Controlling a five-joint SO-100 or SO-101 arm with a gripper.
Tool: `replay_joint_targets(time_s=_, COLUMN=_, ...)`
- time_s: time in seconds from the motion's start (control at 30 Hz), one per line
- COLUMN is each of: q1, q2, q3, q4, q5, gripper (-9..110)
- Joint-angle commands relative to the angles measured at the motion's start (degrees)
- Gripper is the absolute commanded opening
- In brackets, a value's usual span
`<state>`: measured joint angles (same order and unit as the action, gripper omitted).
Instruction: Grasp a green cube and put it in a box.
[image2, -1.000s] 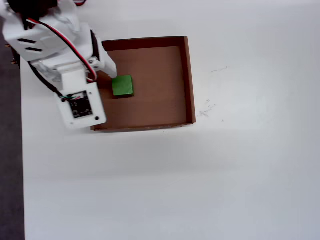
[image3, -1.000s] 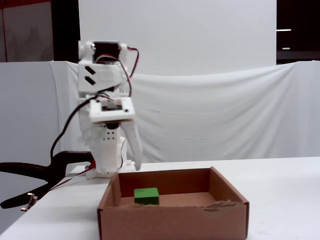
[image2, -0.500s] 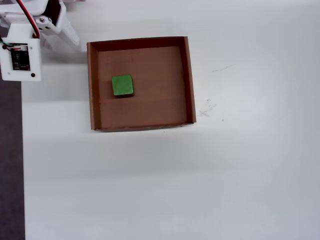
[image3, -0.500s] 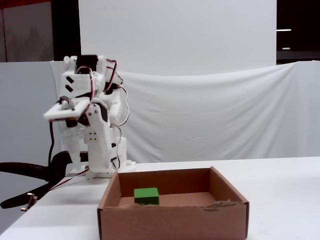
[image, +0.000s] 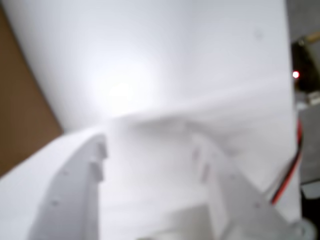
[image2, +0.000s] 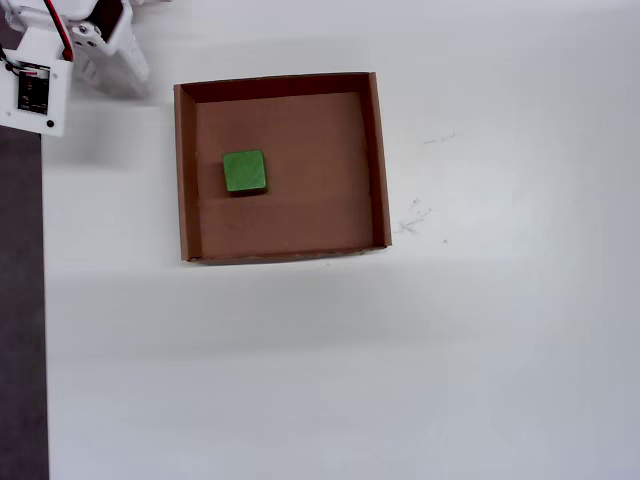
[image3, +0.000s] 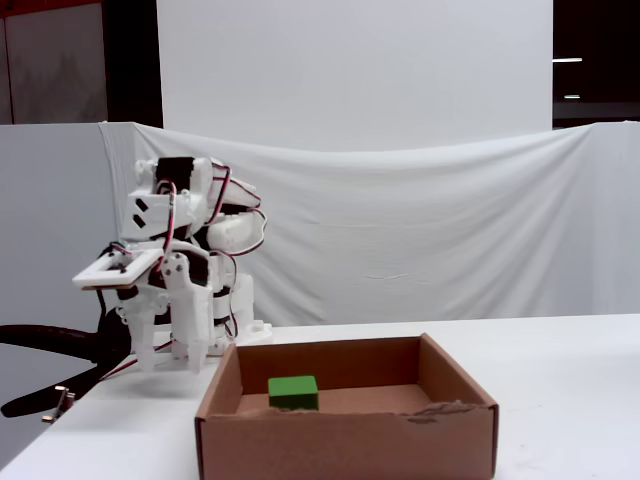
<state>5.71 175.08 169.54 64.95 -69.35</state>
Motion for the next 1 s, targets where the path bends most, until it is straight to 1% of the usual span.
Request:
replay_joint_targets(time_s=0.0, q1=1.05, q2=2.55, q3=0.7, q4=1.67, q5=0.18, gripper=23)
replay_joint_targets(time_s=0.37, q1=2.55, q2=7.38, q3=0.79, q4=6.15, q5=1.23, gripper=24)
replay_joint_targets(time_s=0.97, q1=2.46, q2=7.38, q3=0.79, q4=6.24, q5=1.58, gripper=24)
